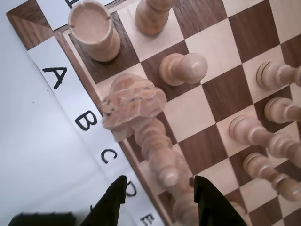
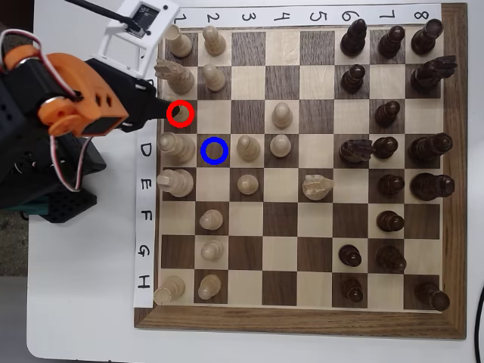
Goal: Move the piece to destination
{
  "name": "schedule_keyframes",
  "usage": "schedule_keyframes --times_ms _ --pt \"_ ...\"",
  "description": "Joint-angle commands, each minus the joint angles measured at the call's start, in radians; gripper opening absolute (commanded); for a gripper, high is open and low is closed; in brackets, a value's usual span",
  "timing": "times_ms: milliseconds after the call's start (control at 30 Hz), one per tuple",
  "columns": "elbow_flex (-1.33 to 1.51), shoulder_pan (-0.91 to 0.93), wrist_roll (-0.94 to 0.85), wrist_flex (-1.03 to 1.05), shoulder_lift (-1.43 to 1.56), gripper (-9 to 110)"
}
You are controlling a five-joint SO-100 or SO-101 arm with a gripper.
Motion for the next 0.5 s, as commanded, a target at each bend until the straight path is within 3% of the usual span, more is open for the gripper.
schedule_keyframes --times_ms 0,467 --pt "0.014 0.02 0.0 -0.041 -0.006 18" --pt "0.044 0.015 0.031 -0.078 -0.043 17"
